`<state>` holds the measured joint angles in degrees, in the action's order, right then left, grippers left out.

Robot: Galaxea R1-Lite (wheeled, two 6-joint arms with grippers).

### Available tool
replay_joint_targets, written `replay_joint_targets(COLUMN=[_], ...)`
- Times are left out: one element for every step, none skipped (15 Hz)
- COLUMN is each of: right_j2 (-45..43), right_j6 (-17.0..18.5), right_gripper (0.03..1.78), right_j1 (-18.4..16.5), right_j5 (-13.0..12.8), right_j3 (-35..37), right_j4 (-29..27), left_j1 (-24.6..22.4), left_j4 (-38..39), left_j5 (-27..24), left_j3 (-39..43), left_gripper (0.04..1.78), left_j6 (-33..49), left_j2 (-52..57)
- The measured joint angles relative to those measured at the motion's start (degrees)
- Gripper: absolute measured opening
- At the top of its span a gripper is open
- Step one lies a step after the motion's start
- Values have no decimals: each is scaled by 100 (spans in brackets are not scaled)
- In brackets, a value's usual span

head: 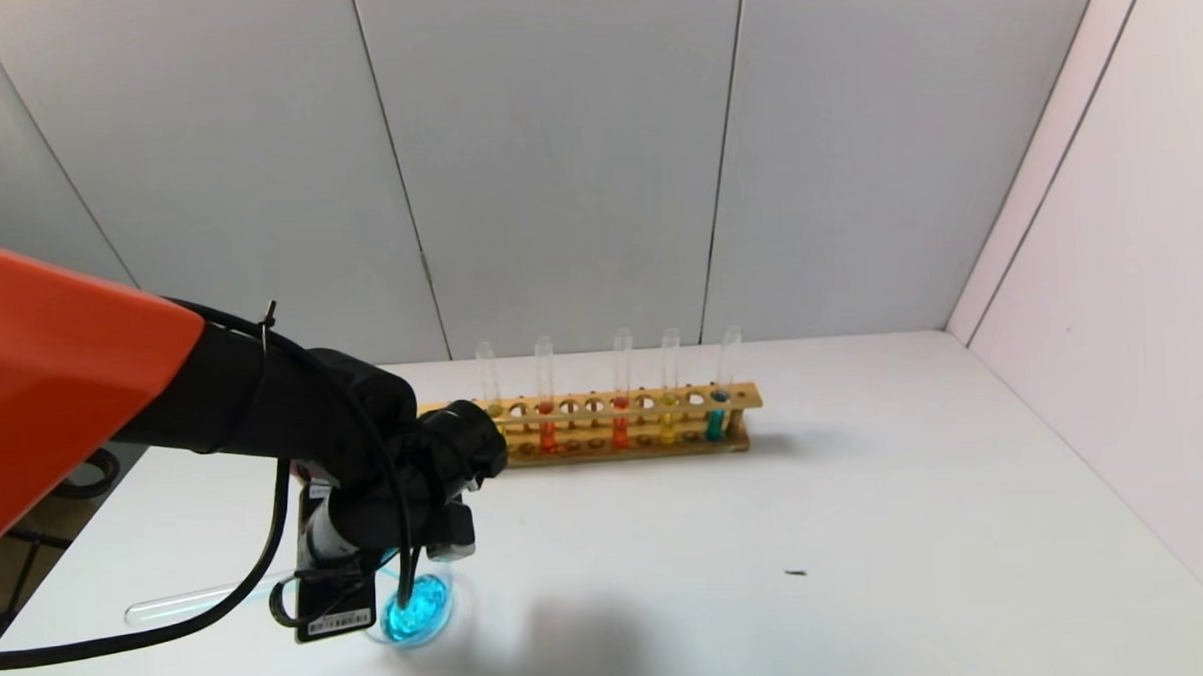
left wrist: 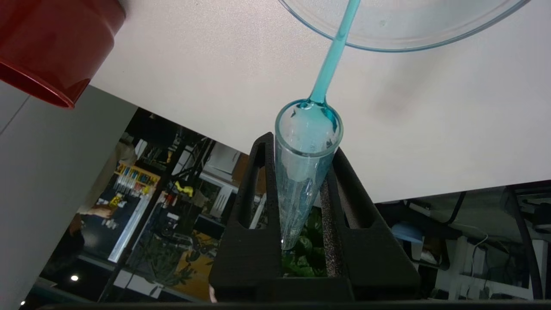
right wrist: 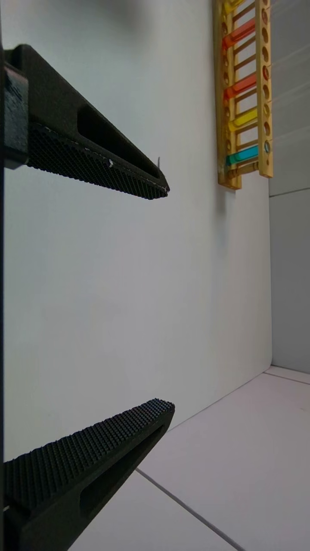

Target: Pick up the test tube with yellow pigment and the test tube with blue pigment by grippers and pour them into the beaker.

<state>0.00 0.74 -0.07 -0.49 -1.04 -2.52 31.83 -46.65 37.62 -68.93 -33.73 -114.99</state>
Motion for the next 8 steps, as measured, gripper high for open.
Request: replay_joint_targets(right_j2=[0,0,0,0,0,0,0,0], right_j6=[0,2,2,2,0,2,2,-1], right_gripper=[170,170,170,170,170,170,170,170], right_j1=[-2,-2,-2,-2,-2,-2,-2,-2], right_j5=[-2,2,-4,-2,0,0,-2,0], right_j3=[0,0,0,0,0,0,0,0], right_j4=[-1,0,-1,-1,0,-1,-1,-1], left_j1=[15,24,50,80,113,152,196,234], left_j4=[-84,-116,-119,-135,-180,-262,-329,-364], left_j5=[77,107,116,116,122,133,185,223], left_j3=[-45,-78,-100,-111,-122,-150,-183,-221], left_gripper=[31,31,31,31,31,31,31,31], left_j6=[13,24,33,33,33,33,44,72], left_j2=[-52,-111,-171,-221,-269,-325,-389,-446])
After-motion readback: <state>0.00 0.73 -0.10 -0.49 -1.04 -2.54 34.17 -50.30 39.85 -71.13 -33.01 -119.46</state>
